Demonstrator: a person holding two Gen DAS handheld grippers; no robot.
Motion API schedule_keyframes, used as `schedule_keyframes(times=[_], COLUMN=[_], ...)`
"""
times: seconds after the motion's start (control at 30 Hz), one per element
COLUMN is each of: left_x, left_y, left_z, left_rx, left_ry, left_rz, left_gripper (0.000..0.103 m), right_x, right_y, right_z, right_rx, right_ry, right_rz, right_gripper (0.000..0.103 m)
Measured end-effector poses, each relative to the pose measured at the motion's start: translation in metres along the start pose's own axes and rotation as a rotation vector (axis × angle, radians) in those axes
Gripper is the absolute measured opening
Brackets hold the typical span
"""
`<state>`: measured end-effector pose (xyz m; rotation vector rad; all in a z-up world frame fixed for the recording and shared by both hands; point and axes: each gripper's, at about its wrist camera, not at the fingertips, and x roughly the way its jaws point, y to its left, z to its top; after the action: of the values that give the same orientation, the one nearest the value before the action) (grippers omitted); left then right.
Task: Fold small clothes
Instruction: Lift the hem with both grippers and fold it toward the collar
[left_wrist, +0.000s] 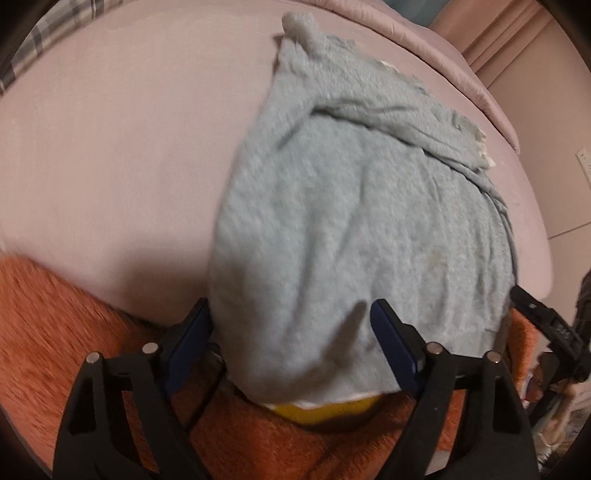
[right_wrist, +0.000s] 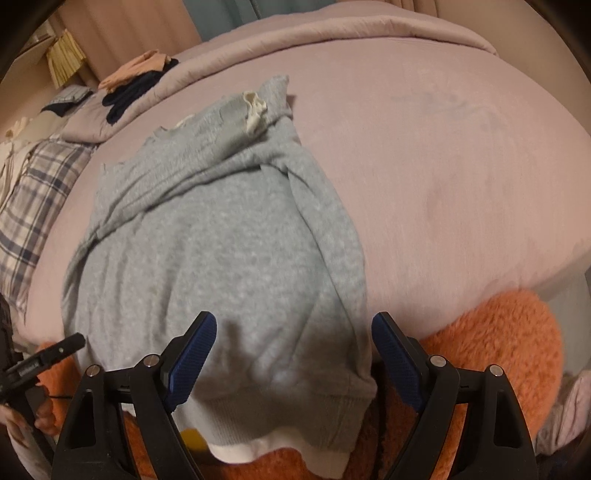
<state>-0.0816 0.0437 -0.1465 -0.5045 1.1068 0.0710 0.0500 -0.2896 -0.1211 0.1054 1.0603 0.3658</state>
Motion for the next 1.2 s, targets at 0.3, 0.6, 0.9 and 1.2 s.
schedule_keyframes(times=[0.3, 0.6, 0.9, 1.2], left_x=[0.013, 0.011, -0.016, -0.075], left_y=[0.004, 0.009, -0.016, -0.031], left_z=[-0.014, -0.019, -0.014, 0.000], left_rx=[-0.019, 0.005, 0.064, 0.110], left_ry=[0.036, 0.048, -0.009, -0.160], left_rz=[-0.014, -0.040, -0.099, -0.145], left_gripper=[0.071, 0.035, 0.010, 0.010], right_x=[0.009, 0.010, -0.009, -0.056], right_y=[-0.008, -0.018, -0.013, -0.010], right_z=[-0.011, -0.017, -0.019, -0.005], right_rx=[0.006, 0.015, -0.026, -0.029], right_ry=[0.056, 0.076, 0.048, -0.079], right_rz=[0.024, 0.006, 0.110, 0.294], right_gripper=[0.087, 0.065, 0.019, 0.018])
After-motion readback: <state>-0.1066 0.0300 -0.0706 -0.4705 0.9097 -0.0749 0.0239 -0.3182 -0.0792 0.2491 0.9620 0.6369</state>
